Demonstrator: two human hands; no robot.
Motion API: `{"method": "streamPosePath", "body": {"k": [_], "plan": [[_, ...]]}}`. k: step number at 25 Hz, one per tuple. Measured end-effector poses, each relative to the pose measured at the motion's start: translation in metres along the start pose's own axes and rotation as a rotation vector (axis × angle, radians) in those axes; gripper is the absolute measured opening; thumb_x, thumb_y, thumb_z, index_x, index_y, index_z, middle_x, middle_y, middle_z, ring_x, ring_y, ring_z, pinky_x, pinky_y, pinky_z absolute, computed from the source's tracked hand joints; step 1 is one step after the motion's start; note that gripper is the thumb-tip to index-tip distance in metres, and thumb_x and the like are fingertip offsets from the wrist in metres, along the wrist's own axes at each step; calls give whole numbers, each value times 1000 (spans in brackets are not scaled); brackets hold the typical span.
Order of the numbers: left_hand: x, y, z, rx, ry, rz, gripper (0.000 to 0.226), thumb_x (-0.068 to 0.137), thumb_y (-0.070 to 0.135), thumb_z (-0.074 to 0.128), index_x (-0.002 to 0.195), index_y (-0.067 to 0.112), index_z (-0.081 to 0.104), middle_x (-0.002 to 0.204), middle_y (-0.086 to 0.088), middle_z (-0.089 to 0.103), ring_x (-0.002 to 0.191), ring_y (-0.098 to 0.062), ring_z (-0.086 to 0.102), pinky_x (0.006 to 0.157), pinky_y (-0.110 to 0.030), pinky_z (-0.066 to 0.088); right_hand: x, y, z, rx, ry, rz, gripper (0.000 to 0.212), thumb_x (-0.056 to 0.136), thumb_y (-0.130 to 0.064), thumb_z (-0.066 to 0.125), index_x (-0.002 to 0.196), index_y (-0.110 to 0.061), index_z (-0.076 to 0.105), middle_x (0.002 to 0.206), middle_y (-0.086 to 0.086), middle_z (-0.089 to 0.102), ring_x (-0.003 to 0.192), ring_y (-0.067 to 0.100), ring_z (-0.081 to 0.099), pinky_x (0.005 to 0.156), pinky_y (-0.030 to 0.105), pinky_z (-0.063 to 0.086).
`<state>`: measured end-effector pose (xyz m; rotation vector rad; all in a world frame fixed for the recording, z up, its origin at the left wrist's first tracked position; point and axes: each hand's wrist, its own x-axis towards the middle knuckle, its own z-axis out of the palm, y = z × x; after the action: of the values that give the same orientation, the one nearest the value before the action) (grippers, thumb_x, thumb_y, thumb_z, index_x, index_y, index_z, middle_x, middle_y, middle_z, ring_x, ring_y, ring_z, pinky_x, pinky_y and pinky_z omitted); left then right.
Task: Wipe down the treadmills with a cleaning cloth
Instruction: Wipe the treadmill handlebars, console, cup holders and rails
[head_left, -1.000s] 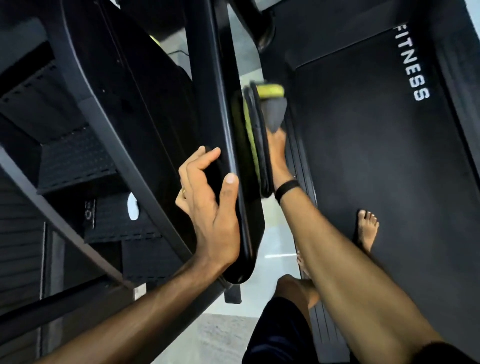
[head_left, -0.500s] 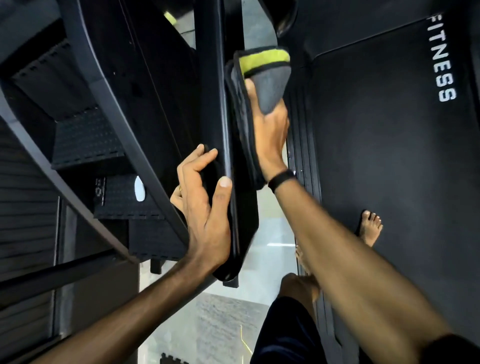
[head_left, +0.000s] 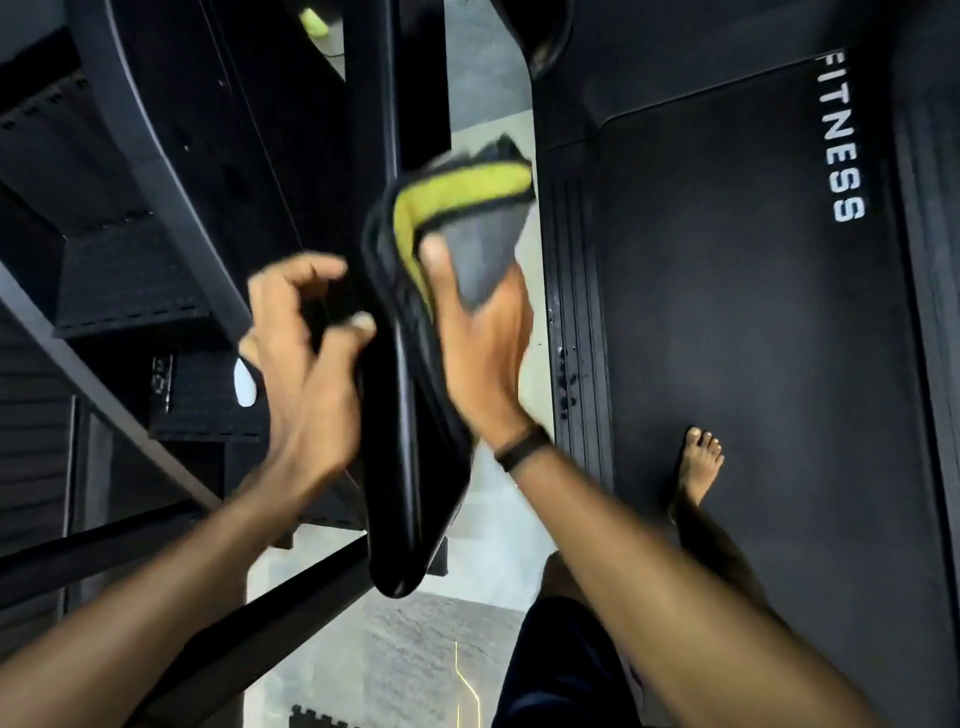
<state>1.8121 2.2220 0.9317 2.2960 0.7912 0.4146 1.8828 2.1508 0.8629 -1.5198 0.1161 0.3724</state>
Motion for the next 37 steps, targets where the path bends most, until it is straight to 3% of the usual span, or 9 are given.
{"method": "streamPosePath", "body": {"k": [6, 8, 11, 13, 19, 25, 30, 34, 37], "plan": [[91, 7, 31, 131, -50, 133, 53, 102, 35, 42, 148, 10, 39, 153, -10, 34, 142, -14, 33, 119, -47, 24, 51, 72, 1, 306, -236, 578, 21, 105, -6, 44, 85, -6, 46, 76, 9, 41, 72, 24, 38, 68, 34, 33], [100, 2, 40, 61, -129, 77, 59, 103, 35, 37, 155, 8, 26, 162, -8, 23, 149, -15, 23, 124, -48, 15, -9, 77, -18, 338, -186, 636, 20, 107, -17, 47, 92, -3, 46, 79, 9, 45, 76, 22, 42, 66, 31, 37], [103, -3, 46, -25, -156, 54, 61, 103, 32, 36, 155, 5, 23, 163, -7, 22, 151, -16, 21, 124, -52, 12, -44, 27, -21, 66, -85, 243, 59, 89, -65, 56, 120, -14, 58, 111, 4, 65, 108, 21, 62, 91, 34, 48], [104, -9, 44, 4, -141, 48, 63, 99, 31, 38, 153, 1, 25, 161, -11, 26, 150, -24, 24, 123, -49, 16, -6, -12, 0, -14, -36, 16, 68, 81, -73, 56, 123, -19, 58, 113, 2, 61, 113, 22, 58, 94, 36, 47], [101, 4, 46, -32, -127, 51, 56, 103, 27, 35, 154, 5, 26, 162, -9, 26, 150, -15, 24, 123, -49, 17, 128, -17, 43, 100, -71, 191, 47, 92, -60, 59, 111, -17, 61, 110, 10, 65, 110, 27, 60, 94, 44, 50], [96, 12, 44, 80, -117, 32, 57, 103, 33, 32, 156, 16, 23, 164, 1, 24, 147, -4, 25, 122, -48, 15, 96, 41, 17, 265, -241, 586, 27, 104, -29, 52, 102, -3, 57, 89, 6, 52, 81, 17, 49, 77, 31, 39], [98, 7, 45, 14, -134, 40, 59, 102, 36, 34, 156, 14, 24, 164, 0, 24, 149, -15, 26, 121, -55, 18, 8, 9, -2, 31, -70, 208, 56, 87, -70, 47, 102, -19, 65, 88, -1, 71, 80, 17, 63, 66, 27, 46], [98, -1, 44, -7, -117, 58, 62, 101, 41, 36, 156, 15, 26, 163, 2, 26, 149, -9, 26, 121, -56, 16, 96, -14, 38, -3, -25, 154, 62, 86, -73, 47, 102, -16, 66, 96, 7, 73, 92, 30, 67, 76, 39, 52], [100, 1, 45, -20, -121, 29, 61, 101, 40, 37, 156, 17, 26, 163, 3, 28, 149, -15, 28, 120, -57, 18, 164, 1, 55, 189, -89, 319, 38, 96, -49, 59, 83, -14, 58, 82, 5, 64, 78, 23, 60, 71, 34, 48]]}}
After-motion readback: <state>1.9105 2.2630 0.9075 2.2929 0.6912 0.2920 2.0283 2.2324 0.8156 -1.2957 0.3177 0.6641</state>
